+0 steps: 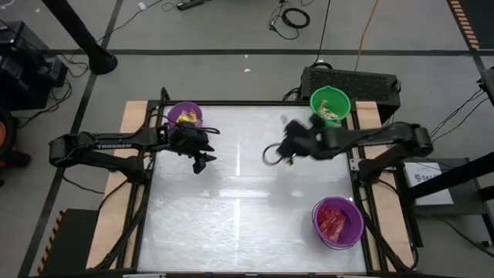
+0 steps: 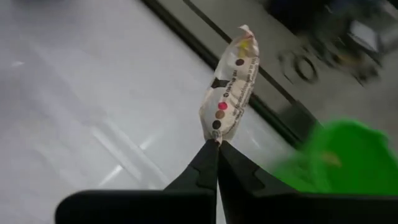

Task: Sort candy by brand, put in halloween buckets
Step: Put the white candy into the green bucket

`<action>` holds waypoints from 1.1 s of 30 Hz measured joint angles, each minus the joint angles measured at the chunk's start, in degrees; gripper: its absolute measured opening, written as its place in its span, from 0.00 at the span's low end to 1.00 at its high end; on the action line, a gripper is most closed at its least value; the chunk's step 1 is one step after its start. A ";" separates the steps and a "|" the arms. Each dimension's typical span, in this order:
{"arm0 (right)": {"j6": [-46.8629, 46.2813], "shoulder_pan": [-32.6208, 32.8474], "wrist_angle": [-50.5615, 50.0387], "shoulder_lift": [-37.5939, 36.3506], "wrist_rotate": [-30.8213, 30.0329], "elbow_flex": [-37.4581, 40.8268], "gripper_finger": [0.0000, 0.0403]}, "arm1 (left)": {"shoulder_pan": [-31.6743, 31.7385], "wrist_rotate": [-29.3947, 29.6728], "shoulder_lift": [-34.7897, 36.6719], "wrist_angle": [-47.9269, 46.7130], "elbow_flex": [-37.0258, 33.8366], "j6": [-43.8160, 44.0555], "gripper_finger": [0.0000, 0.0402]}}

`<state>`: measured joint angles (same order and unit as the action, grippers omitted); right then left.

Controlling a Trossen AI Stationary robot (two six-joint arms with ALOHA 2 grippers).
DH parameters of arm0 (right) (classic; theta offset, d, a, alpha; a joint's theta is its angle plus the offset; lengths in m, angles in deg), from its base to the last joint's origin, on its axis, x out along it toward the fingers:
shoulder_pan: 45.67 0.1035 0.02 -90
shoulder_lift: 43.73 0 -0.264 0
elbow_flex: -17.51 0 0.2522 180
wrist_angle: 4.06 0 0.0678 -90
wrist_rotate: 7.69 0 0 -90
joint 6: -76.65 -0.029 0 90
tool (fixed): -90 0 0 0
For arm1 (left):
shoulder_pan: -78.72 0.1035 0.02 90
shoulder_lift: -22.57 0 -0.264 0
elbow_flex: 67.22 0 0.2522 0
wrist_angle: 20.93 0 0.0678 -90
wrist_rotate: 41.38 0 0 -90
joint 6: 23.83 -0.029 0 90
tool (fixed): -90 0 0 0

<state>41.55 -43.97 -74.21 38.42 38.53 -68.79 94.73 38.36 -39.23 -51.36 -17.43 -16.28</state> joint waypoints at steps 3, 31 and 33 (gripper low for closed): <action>-2.66 -5.10 -10.01 -3.88 0.20 -0.02 0.00 | 0.04 0.00 0.00 0.00 0.00 0.02 0.48; 25.36 -46.03 -10.65 -6.83 15.80 5.27 0.03 | 0.04 0.05 0.00 12.39 0.00 9.75 0.48; 26.35 -47.47 -10.64 -6.83 17.36 5.27 0.06 | 0.04 0.04 0.00 14.32 0.18 10.14 0.48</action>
<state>67.90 -91.44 -84.85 31.60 55.88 -63.52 94.78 38.40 -39.23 -37.04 -17.25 -6.14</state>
